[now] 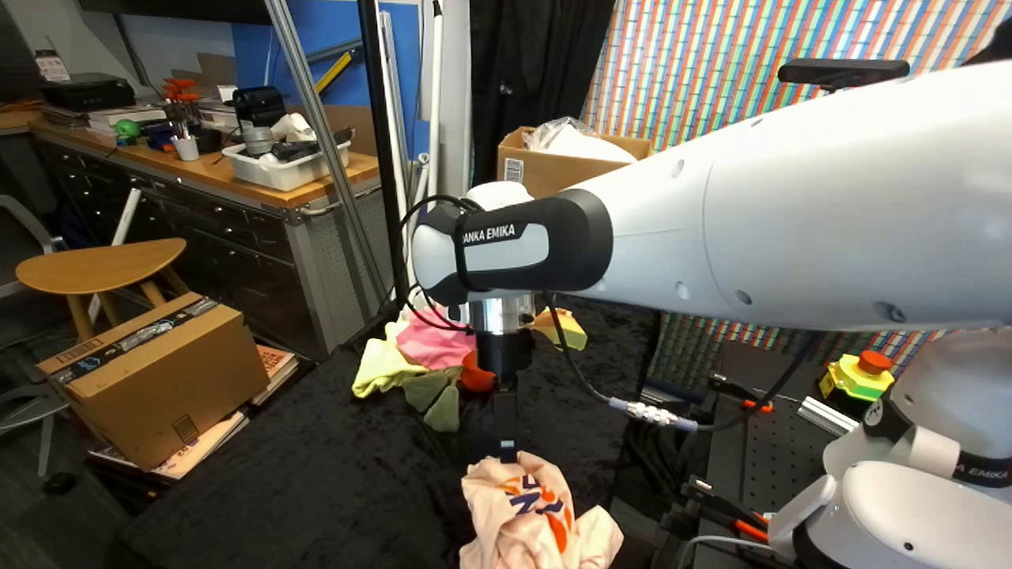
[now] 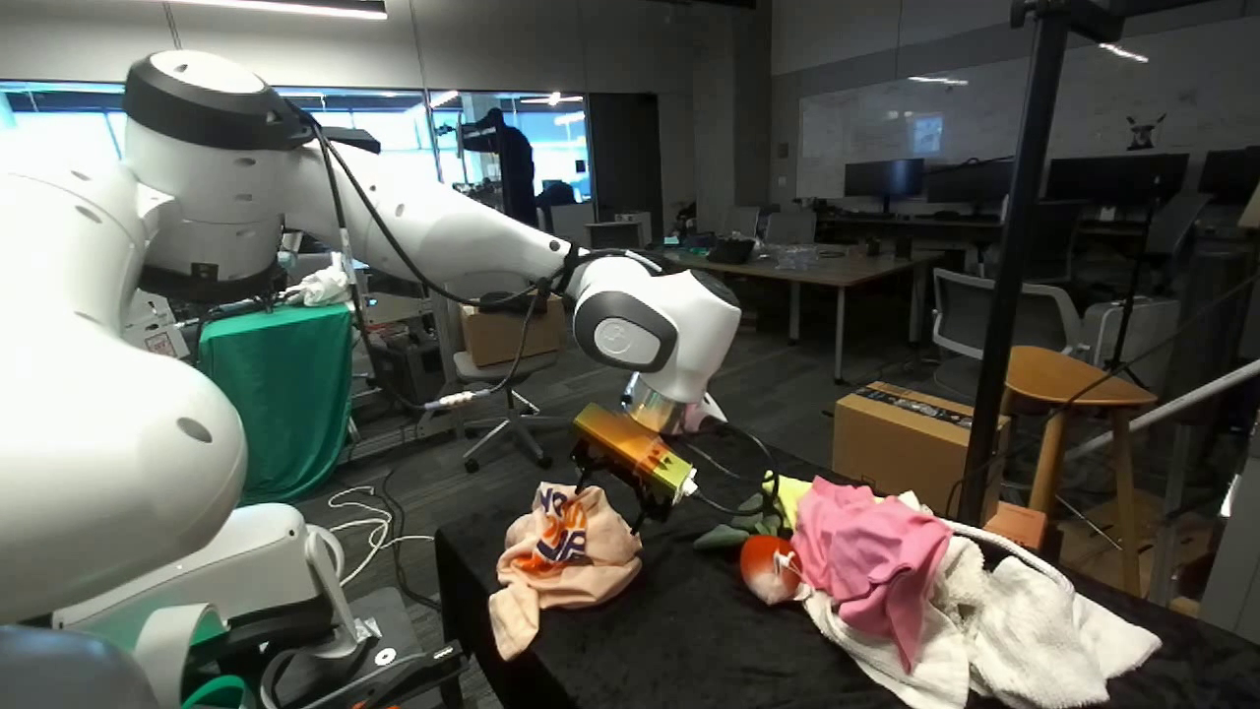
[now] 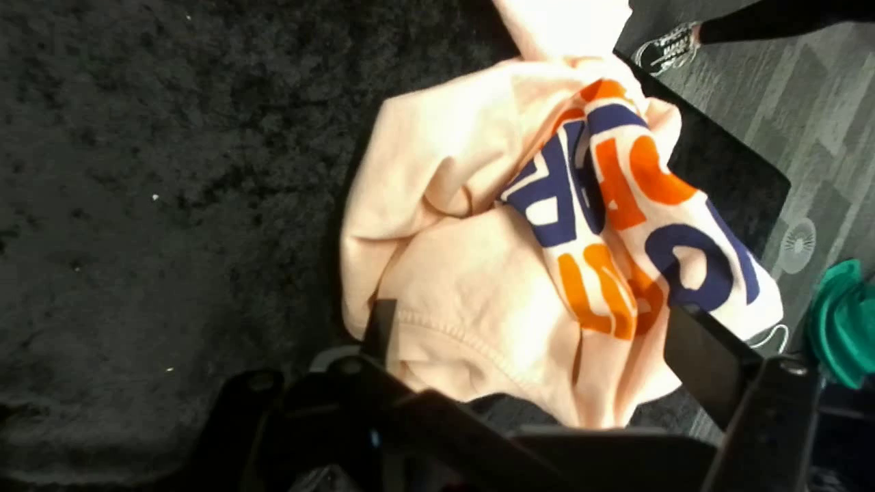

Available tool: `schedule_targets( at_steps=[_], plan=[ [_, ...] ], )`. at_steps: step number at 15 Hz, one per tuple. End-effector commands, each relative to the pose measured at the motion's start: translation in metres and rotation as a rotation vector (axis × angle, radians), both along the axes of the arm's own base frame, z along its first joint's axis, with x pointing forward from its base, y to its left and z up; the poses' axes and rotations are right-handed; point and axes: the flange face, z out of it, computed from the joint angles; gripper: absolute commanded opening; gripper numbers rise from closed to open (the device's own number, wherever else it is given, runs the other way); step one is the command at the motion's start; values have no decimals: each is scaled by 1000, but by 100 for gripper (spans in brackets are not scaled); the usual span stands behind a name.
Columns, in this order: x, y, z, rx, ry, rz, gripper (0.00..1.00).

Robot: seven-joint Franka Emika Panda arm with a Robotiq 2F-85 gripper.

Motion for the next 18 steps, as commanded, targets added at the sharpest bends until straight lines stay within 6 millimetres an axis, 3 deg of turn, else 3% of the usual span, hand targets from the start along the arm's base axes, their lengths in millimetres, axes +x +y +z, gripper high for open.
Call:
schedule_targets(
  at_steps=[1, 10, 18],
  plan=[
    [-16, 3, 4, 11, 7, 93, 100],
    [-36, 36, -12, 65, -28, 153, 100],
    [-51, 68, -7, 89, 22, 175, 100]
  ],
)
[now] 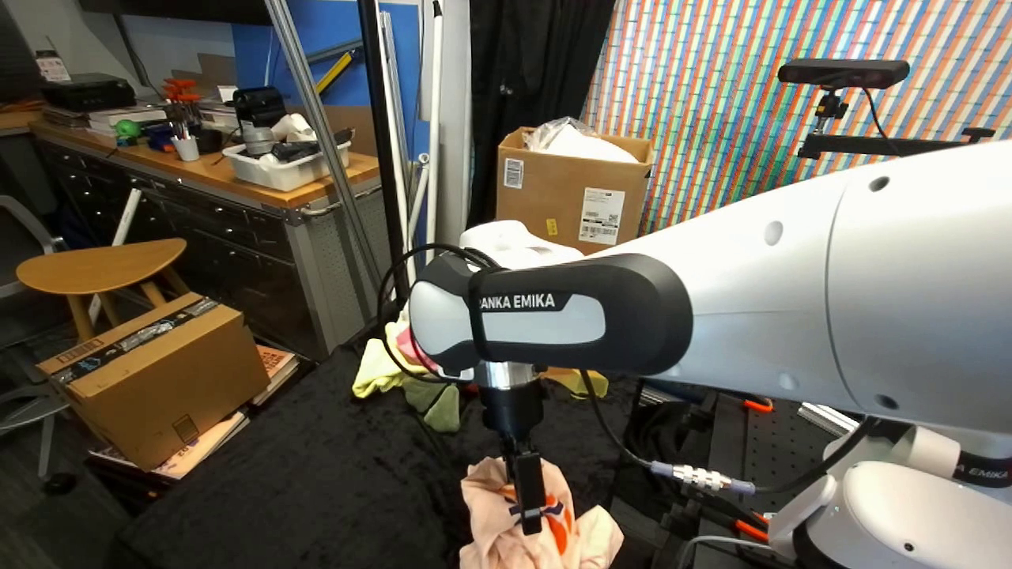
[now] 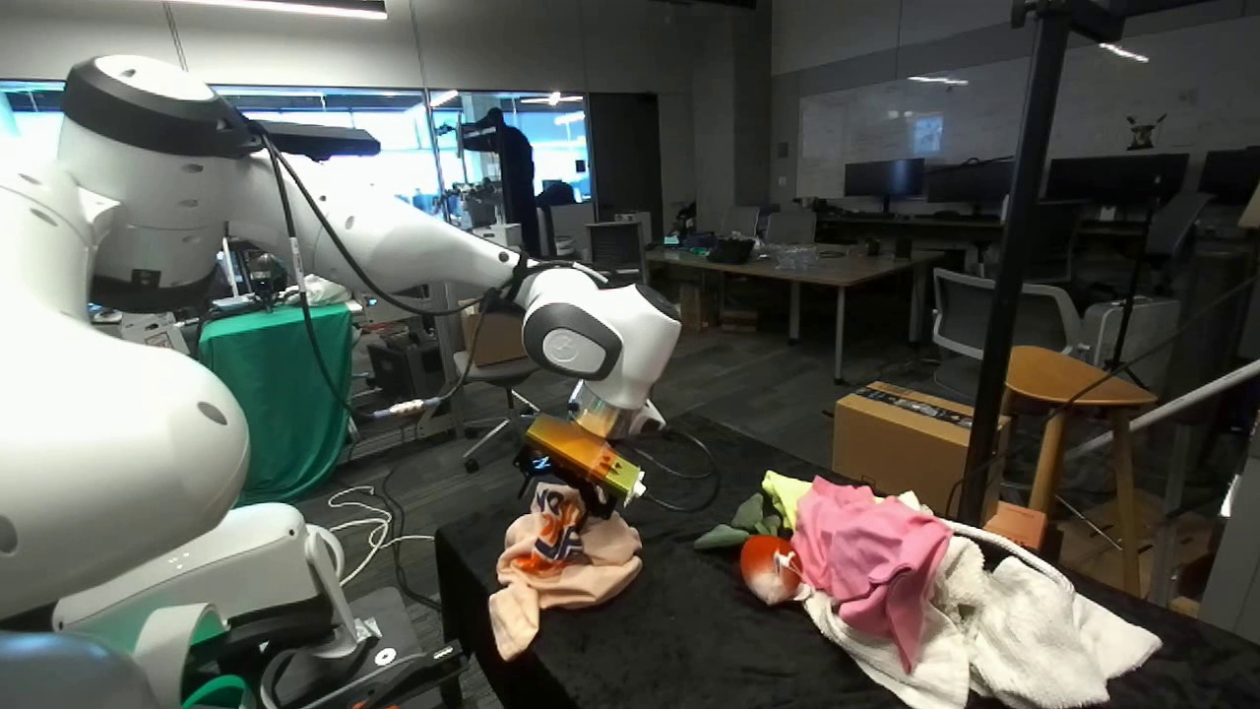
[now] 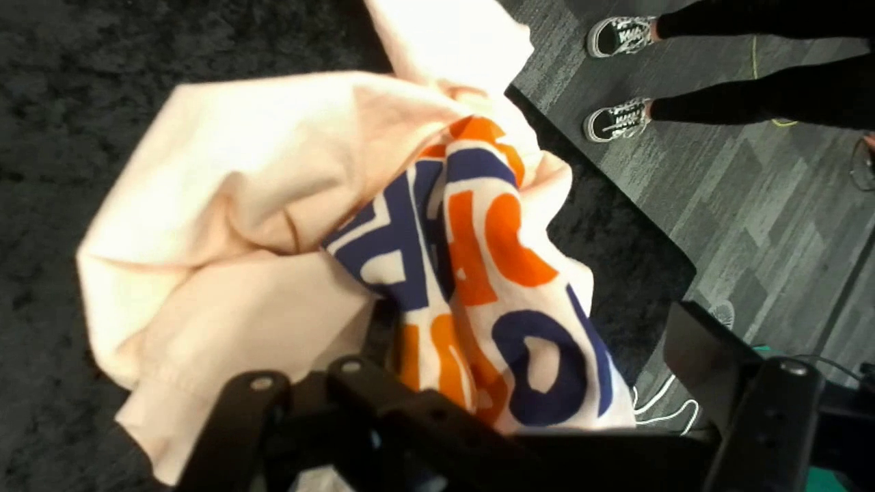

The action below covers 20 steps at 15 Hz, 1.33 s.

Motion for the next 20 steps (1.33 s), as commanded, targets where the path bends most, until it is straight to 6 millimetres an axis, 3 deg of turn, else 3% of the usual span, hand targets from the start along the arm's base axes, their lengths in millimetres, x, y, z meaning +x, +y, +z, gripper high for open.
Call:
schedule_targets(
  at_steps=[1, 18, 19, 20],
  plan=[
    [-6, 8, 7, 18, 25, -11, 100],
    [10, 8, -20, -68, -33, -93, 100],
    [11, 7, -21, -64, -28, -92, 75],
    [11, 7, -21, -65, -34, -94, 74]
  ],
)
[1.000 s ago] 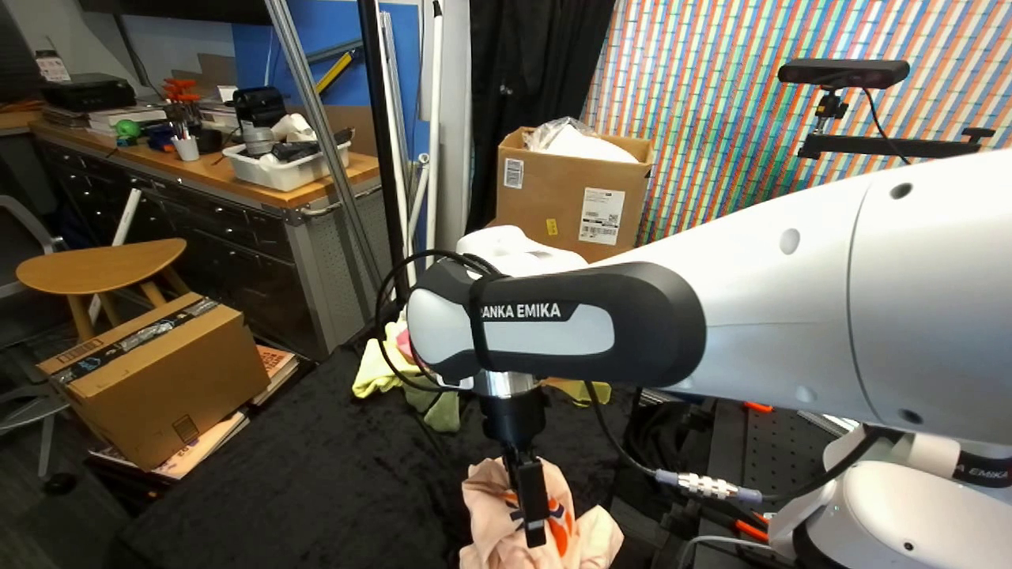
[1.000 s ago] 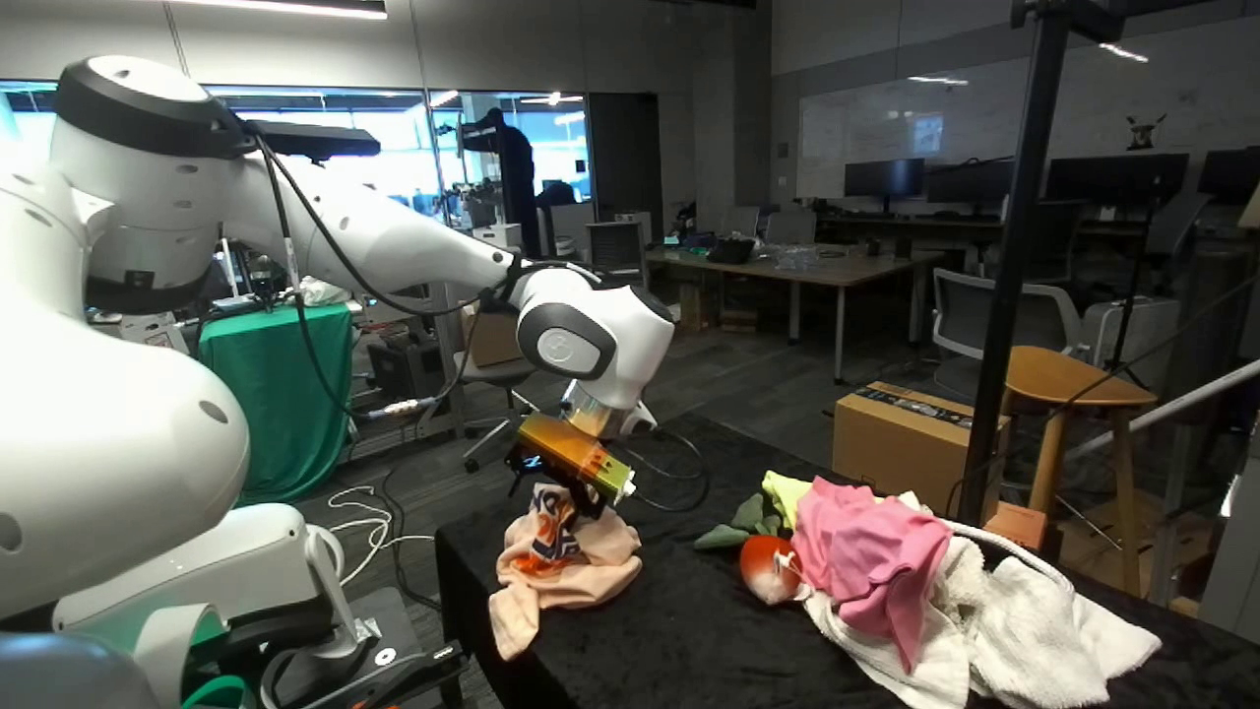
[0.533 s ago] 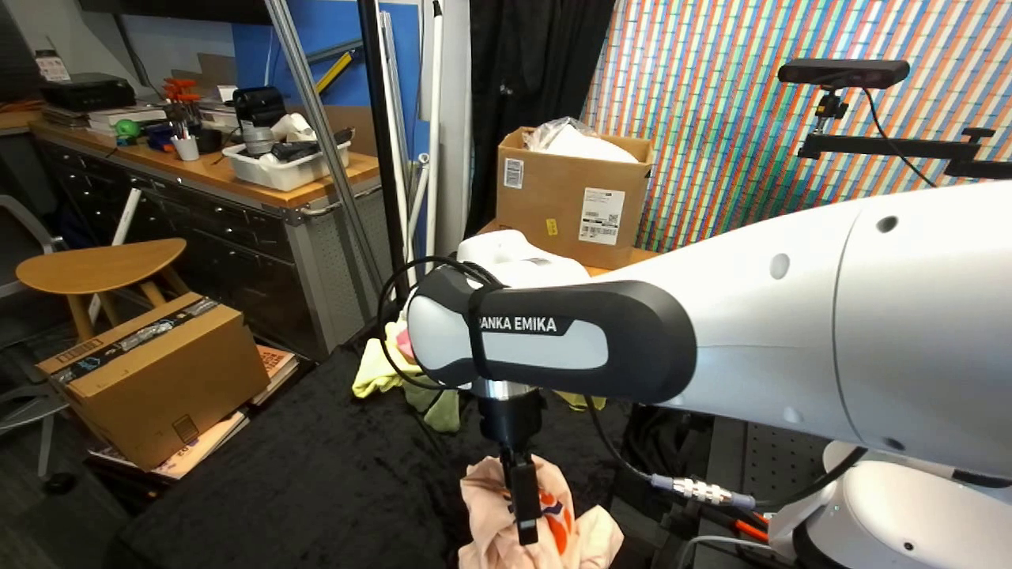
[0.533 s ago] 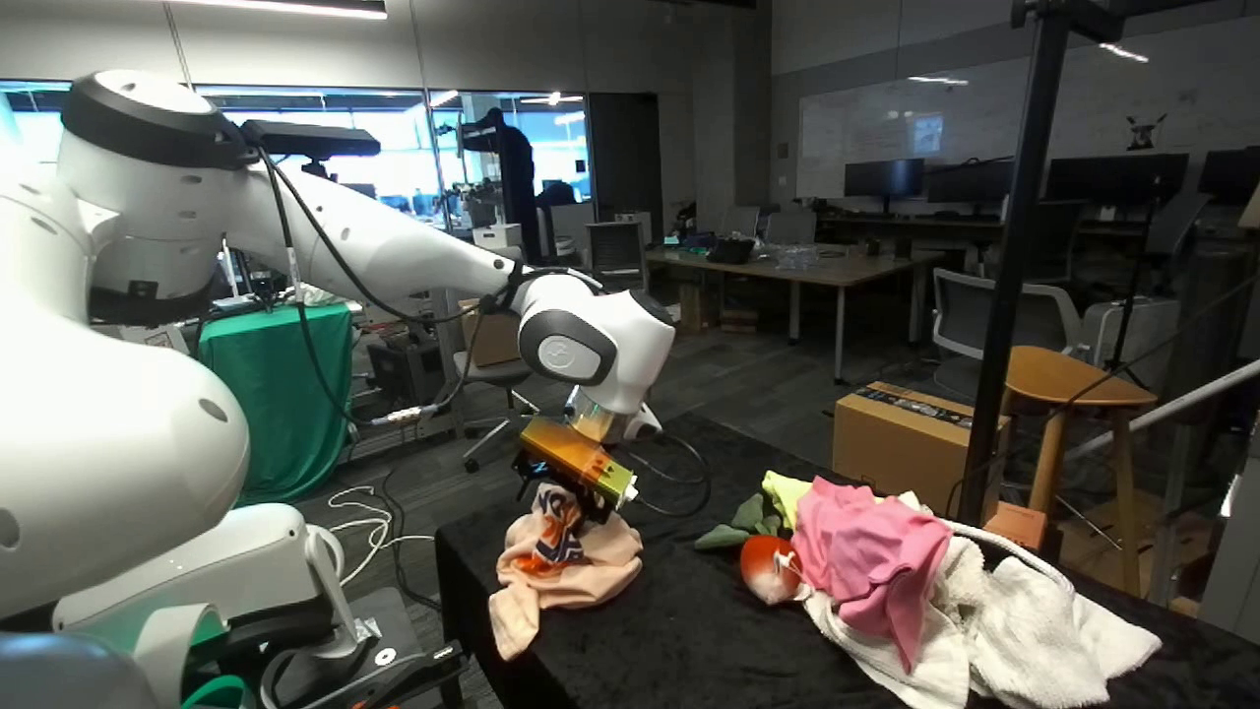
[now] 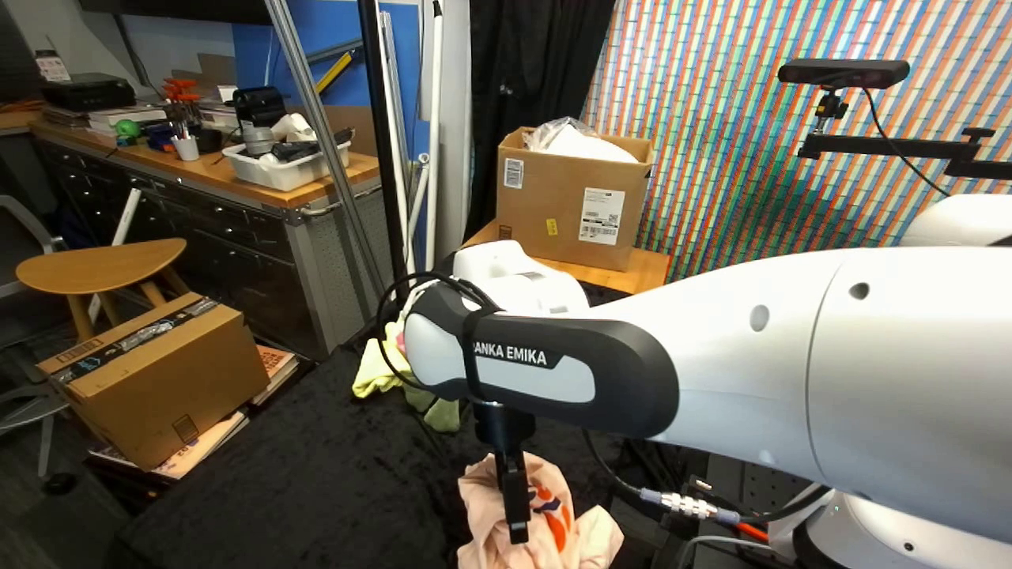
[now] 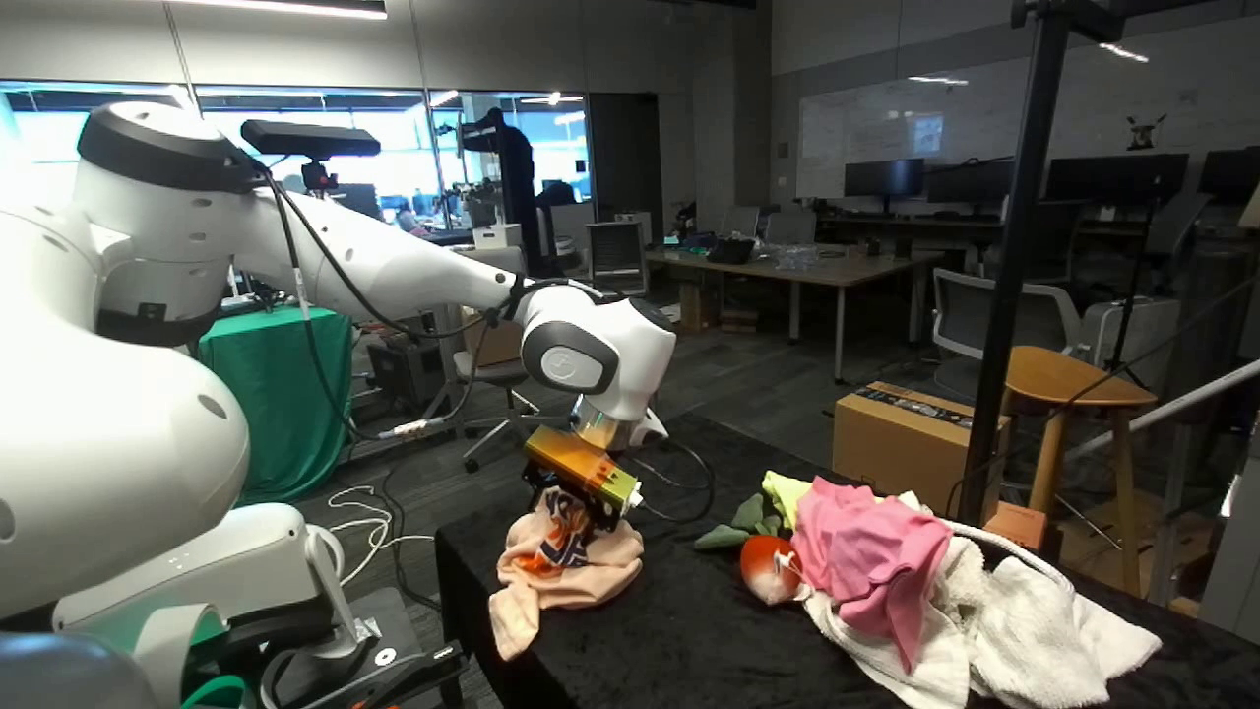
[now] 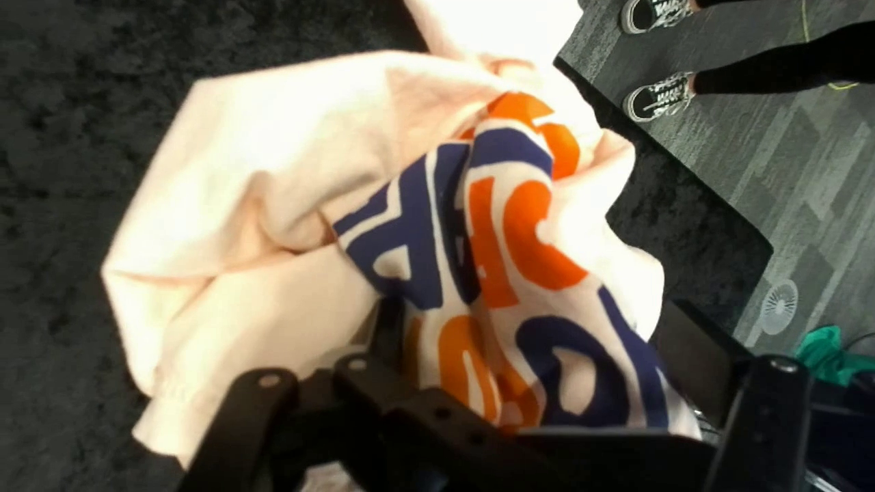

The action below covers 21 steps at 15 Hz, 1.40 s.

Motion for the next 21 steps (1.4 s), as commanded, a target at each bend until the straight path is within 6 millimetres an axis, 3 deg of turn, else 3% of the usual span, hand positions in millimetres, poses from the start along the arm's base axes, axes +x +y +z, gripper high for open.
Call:
schedule_targets(
  at_steps=[1, 9, 11, 13, 21],
  plan=[
    [6, 1, 2, 2, -20, -18, 65],
    [14, -15, 7, 24, -43, -75, 7],
    [18, -27, 16, 56, -72, -125, 3],
    [23, -43, 25, 92, -107, -193, 6],
    [30, -131, 78, 235, -272, -505, 6]
  ],
)
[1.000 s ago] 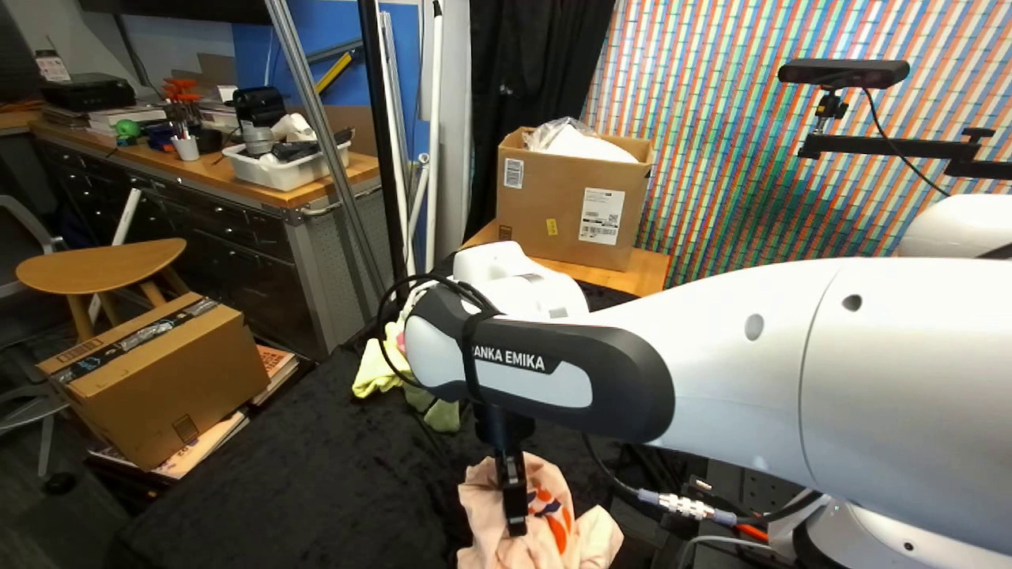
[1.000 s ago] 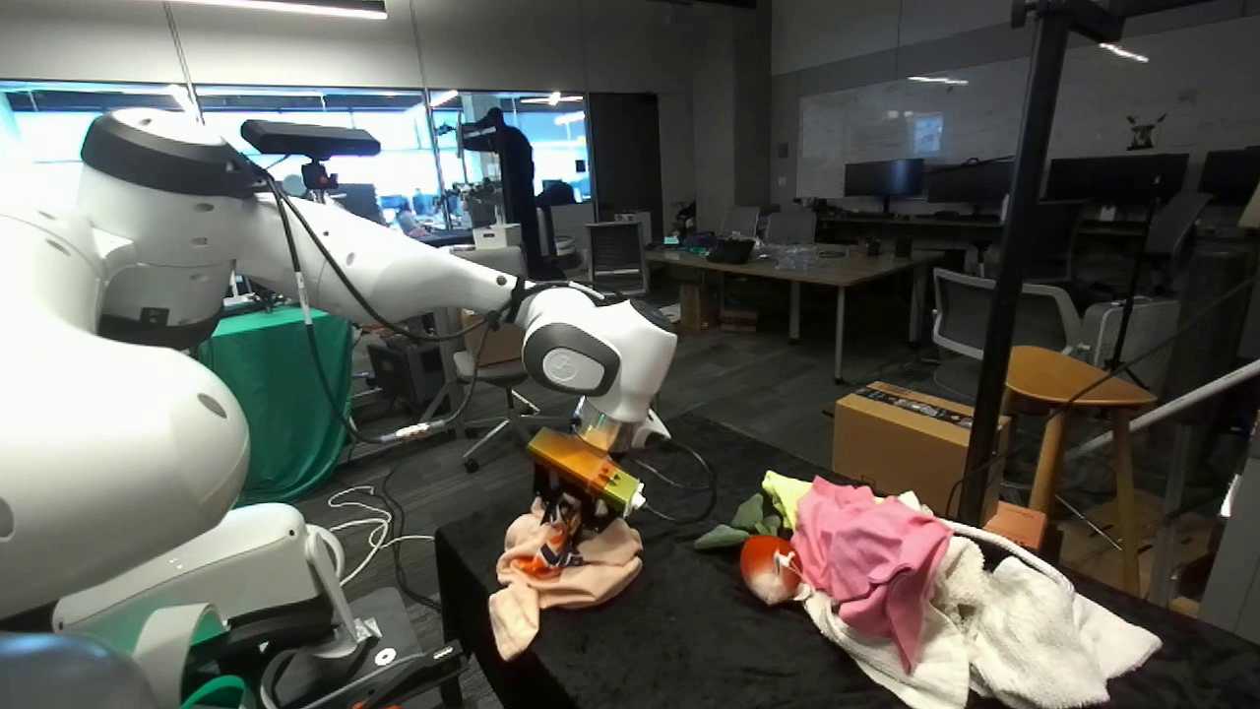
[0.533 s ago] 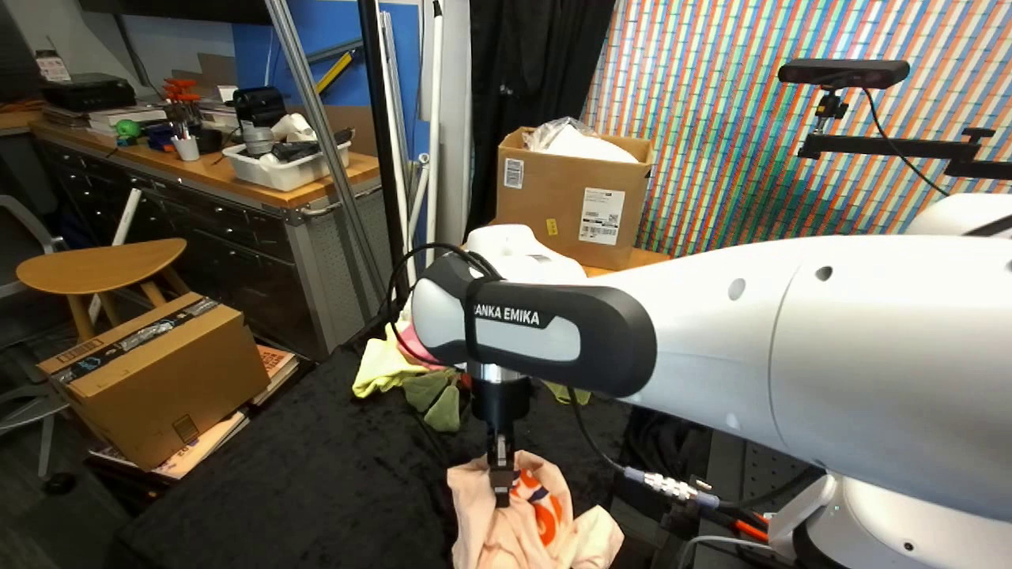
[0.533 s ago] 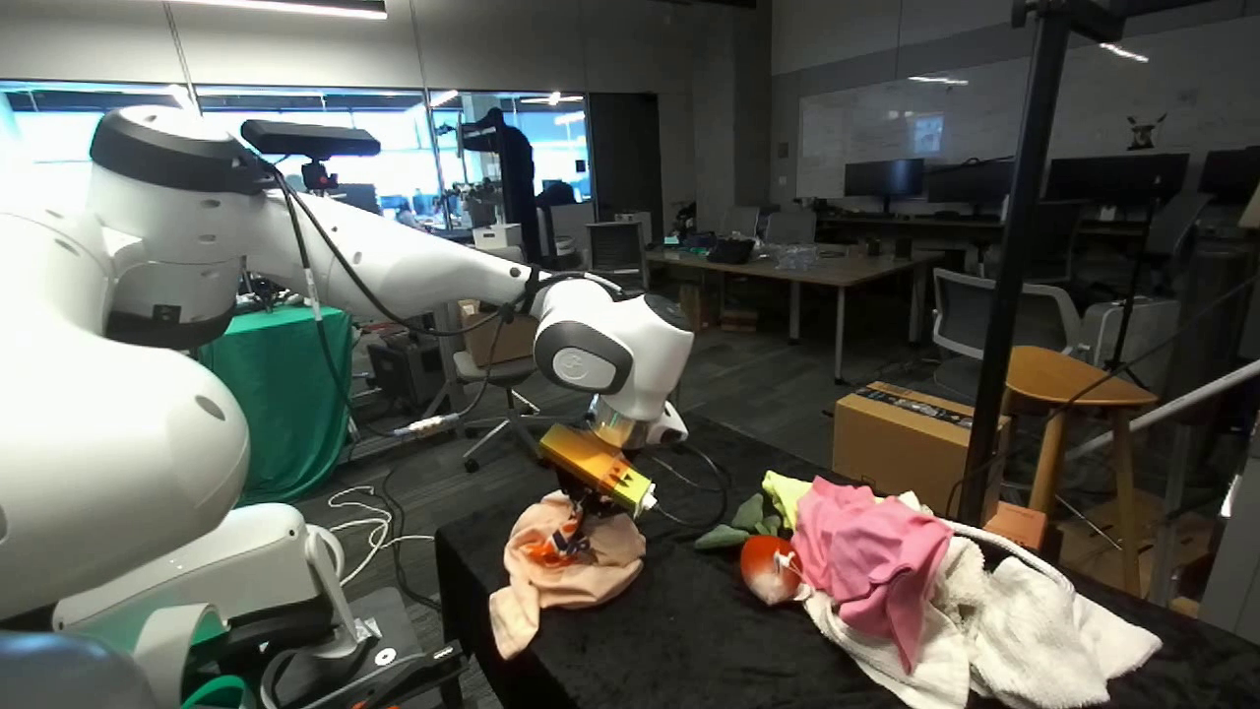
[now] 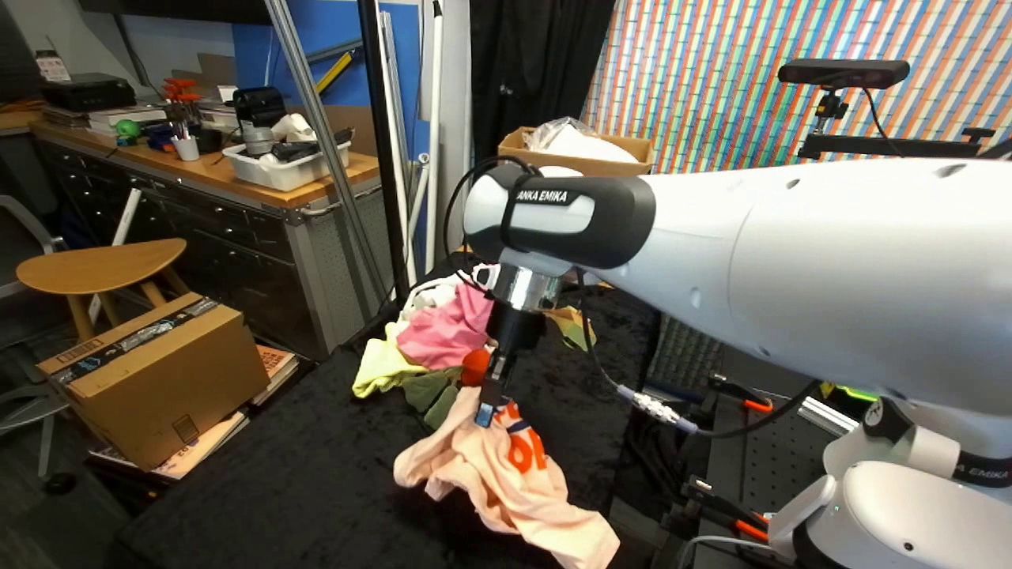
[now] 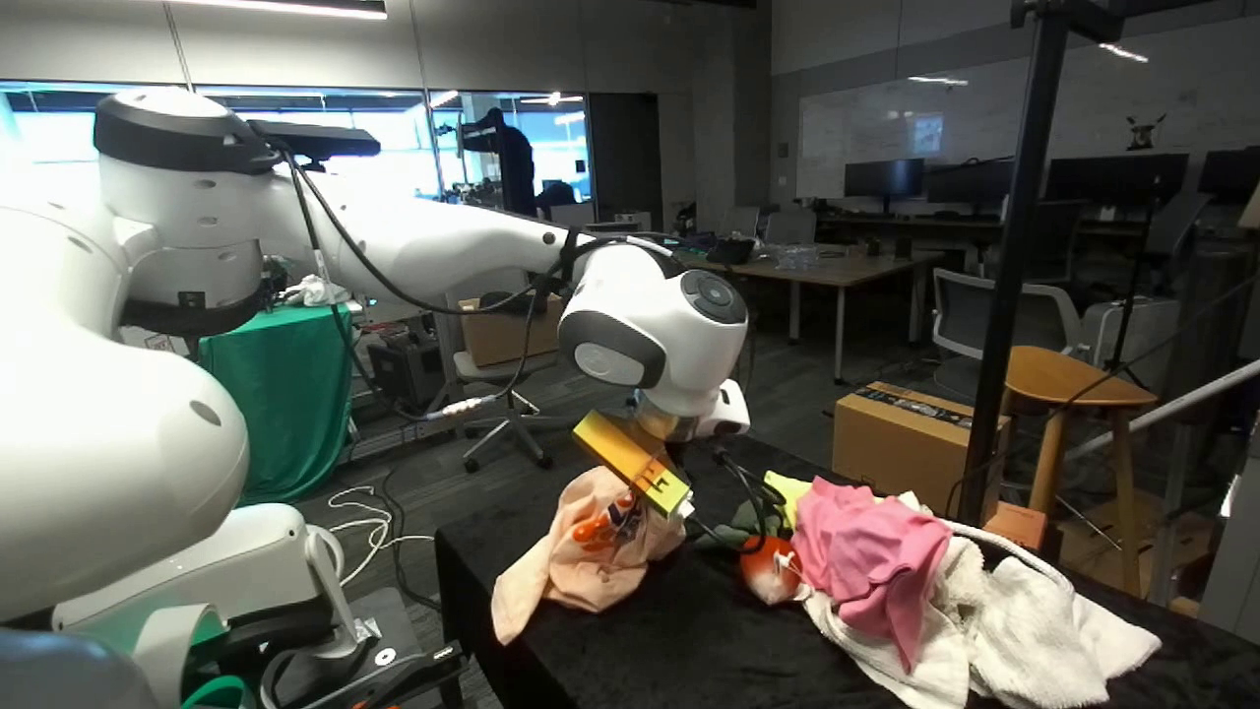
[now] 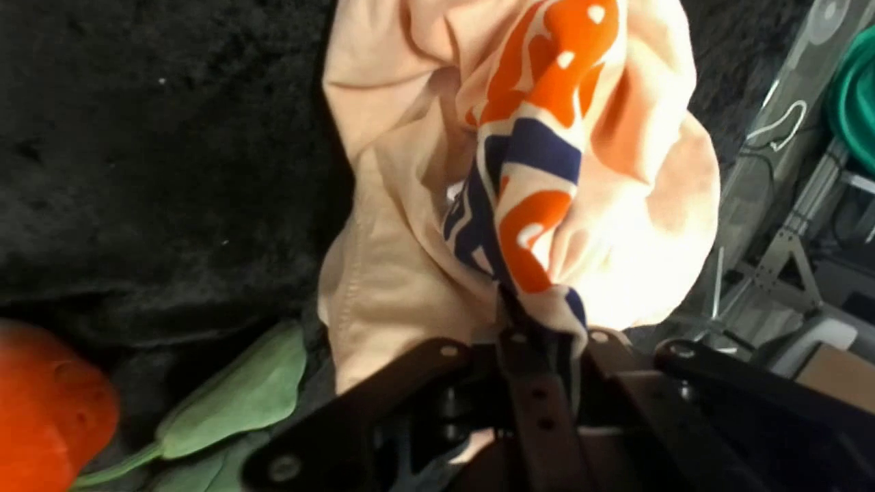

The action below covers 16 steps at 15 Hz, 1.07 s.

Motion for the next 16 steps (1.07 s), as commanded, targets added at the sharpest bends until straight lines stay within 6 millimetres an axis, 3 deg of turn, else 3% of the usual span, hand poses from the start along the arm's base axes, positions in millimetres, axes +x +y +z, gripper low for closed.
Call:
schedule_targets(
  at_steps=[1, 11, 16],
  plan=[
    [-6, -36, 33, 85, -85, -150, 7],
    [-32, -112, 135, 162, -341, -509, 6],
    [-53, -126, 161, 179, -466, -715, 6]
  ],
)
